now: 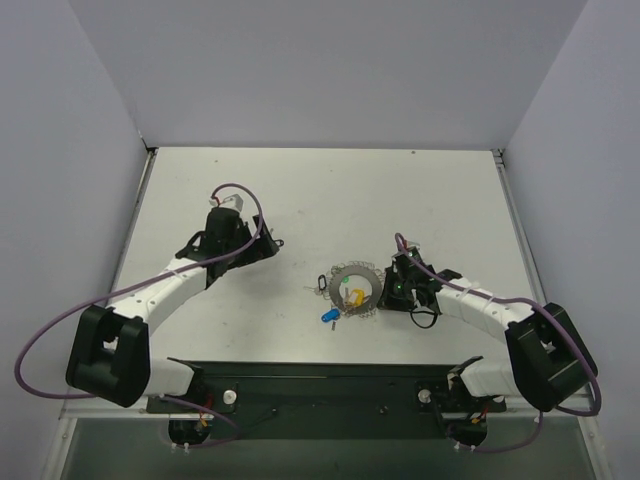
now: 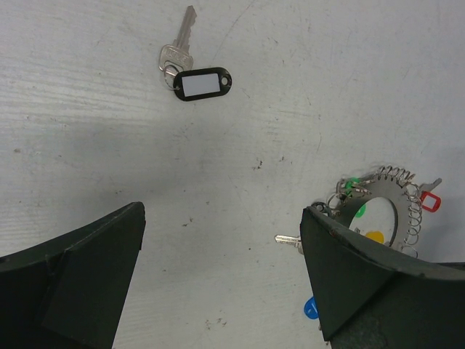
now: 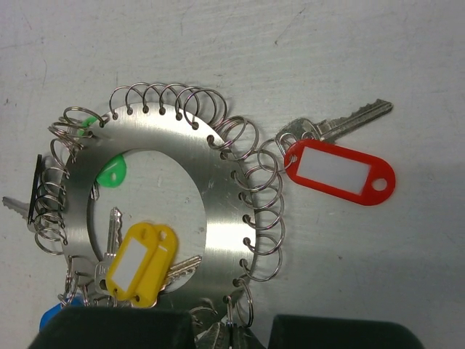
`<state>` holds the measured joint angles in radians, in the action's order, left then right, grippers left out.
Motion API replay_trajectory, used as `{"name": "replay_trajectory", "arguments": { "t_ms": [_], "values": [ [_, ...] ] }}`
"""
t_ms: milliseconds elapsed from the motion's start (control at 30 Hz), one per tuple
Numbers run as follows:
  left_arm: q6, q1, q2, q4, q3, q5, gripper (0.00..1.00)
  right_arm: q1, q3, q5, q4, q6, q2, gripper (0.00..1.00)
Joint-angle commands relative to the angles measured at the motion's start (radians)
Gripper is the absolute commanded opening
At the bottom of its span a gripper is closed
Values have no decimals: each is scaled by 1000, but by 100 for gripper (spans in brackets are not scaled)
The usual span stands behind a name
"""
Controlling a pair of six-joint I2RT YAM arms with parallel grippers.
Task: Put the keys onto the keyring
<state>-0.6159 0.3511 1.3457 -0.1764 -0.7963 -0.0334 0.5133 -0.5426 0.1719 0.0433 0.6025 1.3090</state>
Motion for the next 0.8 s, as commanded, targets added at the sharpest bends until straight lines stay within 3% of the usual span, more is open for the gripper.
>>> {"name": "replay_trajectory", "arguments": {
  "t_ms": [0, 333, 533, 767],
  "values": [
    [39, 3, -52, 25, 3, 1, 98, 10, -36, -28, 10, -36, -23, 0],
    [114, 3, -213, 163, 95, -164, 97, 11, -59, 7, 12, -245, -204, 0],
    [142, 5, -290, 386, 169, -373, 97, 16, -78, 204, 6, -421, -255, 0],
    [174, 41, -318, 500, 170, -569, 94, 19, -111, 322, 43, -512, -316, 0]
  ]
}}
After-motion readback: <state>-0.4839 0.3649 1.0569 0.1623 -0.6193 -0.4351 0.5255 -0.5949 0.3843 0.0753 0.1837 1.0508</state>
